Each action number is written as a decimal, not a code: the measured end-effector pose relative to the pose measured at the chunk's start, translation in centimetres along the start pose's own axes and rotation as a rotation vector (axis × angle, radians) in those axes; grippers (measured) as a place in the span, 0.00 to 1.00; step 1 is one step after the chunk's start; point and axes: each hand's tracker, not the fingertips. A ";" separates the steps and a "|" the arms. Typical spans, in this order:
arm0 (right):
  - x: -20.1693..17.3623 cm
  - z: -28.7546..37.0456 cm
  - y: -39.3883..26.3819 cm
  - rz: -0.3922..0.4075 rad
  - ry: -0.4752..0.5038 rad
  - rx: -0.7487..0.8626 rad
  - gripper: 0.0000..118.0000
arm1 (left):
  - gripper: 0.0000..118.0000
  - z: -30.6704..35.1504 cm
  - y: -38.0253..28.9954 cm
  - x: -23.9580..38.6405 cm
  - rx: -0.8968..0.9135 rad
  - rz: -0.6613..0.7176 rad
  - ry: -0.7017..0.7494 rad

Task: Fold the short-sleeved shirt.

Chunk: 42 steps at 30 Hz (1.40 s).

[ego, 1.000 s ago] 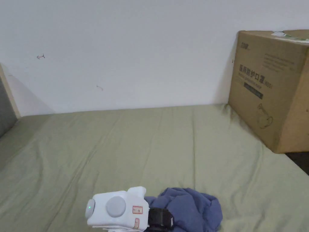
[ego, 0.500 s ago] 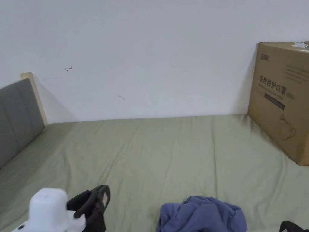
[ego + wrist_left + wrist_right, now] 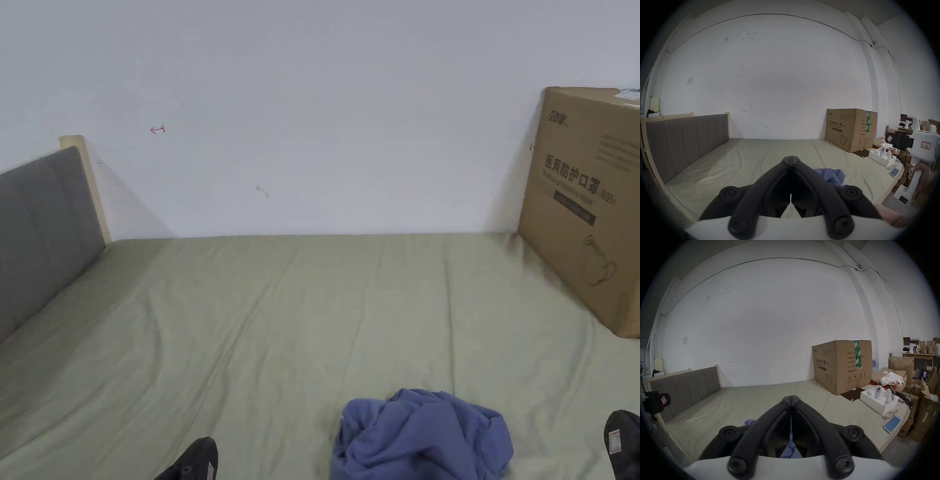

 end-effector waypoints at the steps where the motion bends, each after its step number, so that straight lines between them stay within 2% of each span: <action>1: 0.2 0.0 -0.1 0.000 -0.001 -0.009 0.00 | 0.00 -0.3 0.2 0.0 -0.008 0.003 -0.001; 3: 0.5 0.0 -0.2 -0.002 -0.003 -0.030 0.00 | 0.00 -1.6 0.8 -0.2 -0.048 0.039 -0.029; 4: 0.6 -0.1 -0.3 -0.003 -0.007 -0.039 0.00 | 0.00 -3.1 1.5 -0.4 -0.125 0.074 -0.081; 6: 0.9 -0.4 -0.5 -0.006 -0.010 -0.065 0.00 | 0.00 -7.3 1.9 -0.8 -0.329 0.141 -0.149; 8: 1.2 -0.8 -0.9 -0.016 -0.013 -0.093 0.00 | 0.00 -12.6 0.6 -1.2 -0.621 0.262 -0.282; 9: 1.4 -1.0 -1.1 -0.022 -0.015 -0.104 0.00 | 0.04 -14.5 -0.6 -1.1 -0.717 0.315 -0.335; 11: 1.8 -1.5 -1.5 -0.034 -0.018 -0.130 0.00 | 0.22 -17.1 -4.1 0.3 -0.771 0.318 -0.383; 12: 1.9 -1.7 -1.7 -0.038 -0.018 -0.142 0.00 | 0.22 -17.8 -5.4 1.4 -0.795 0.267 -0.338; 13: 2.2 -1.9 -1.9 -0.041 -0.020 -0.155 0.00 | 0.55 -18.7 -7.1 2.7 -0.838 0.241 -0.324; 14: 2.4 -2.1 -2.2 -0.042 -0.025 -0.166 0.00 | 0.97 -19.4 -8.8 4.0 -0.892 0.225 -0.347; 15: 2.6 -2.2 -2.4 -0.043 -0.029 -0.175 0.00 | 0.99 -19.3 -10.2 5.0 -0.848 0.237 -0.353; 16: 3.0 -2.5 -2.6 -0.046 -0.033 -0.187 0.00 | 0.94 -20.1 -11.6 7.6 -0.876 0.205 -0.415; 19: 3.9 -3.3 -3.2 -0.058 -0.049 -0.232 0.00 | 0.96 -22.5 -15.8 13.5 -0.981 -0.017 -0.417; 21: 4.4 -3.8 -3.6 -0.067 -0.060 -0.258 0.00 | 0.96 -20.9 -16.8 13.5 -1.008 -0.111 -0.414; 22: 4.6 -4.1 -3.8 -0.071 -0.065 -0.269 0.00 | 0.94 -21.4 -17.7 14.4 -1.021 -0.137 -0.380; 24: 5.0 -4.4 -4.1 -0.074 -0.074 -0.287 0.00 | 0.82 -22.9 -19.4 15.3 -0.978 -0.119 -0.315; 25: 5.1 -4.4 -4.3 -0.073 -0.077 -0.296 0.00 | 0.83 -23.5 -19.9 15.7 -0.982 -0.129 -0.258; 27: 5.3 -4.7 -4.6 -0.068 -0.080 -0.313 0.00 | 0.84 -23.6 -20.0 16.1 -0.974 -0.073 -0.259; 28: 5.4 -5.0 -4.8 -0.062 -0.079 -0.321 0.00 | 0.78 -23.8 -19.7 16.3 -0.951 -0.070 -0.237; 31: 5.9 -6.8 -4.7 -0.041 -0.064 -0.346 0.00 | 0.12 -22.7 -17.9 15.5 -0.878 -0.077 -0.175; 33: 6.4 -10.4 -4.1 -0.021 -0.005 -0.402 0.00 | 0.09 -21.8 -16.9 14.0 -0.860 0.001 -0.218; 34: 6.7 -12.8 -3.9 -0.040 0.037 -0.448 0.00 | 0.09 -21.8 -16.7 13.5 -0.874 0.037 -0.237; 37: 6.9 -20.5 -4.2 -0.101 0.086 -0.564 0.01 | 0.09 -21.4 -16.2 12.6 -0.879 0.025 -0.235; 38: 6.7 -22.6 -4.6 -0.091 0.069 -0.554 0.08 | 0.09 -21.3 -16.0 12.4 -0.871 0.025 -0.241; 40: 6.5 -27.5 -5.8 -0.104 0.063 -0.631 0.44 | 0.09 -20.9 -15.6 11.9 -0.860 0.023 -0.242; 41: 6.3 -30.3 -6.7 -0.110 0.052 -0.719 0.55 | 0.09 -21.0 -15.3 11.6 -0.858 0.033 -0.241; 42: 6.2 -32.9 -7.9 -0.108 0.044 -0.802 0.55 | 0.09 -21.0 -15.1 11.3 -0.860 0.056 -0.241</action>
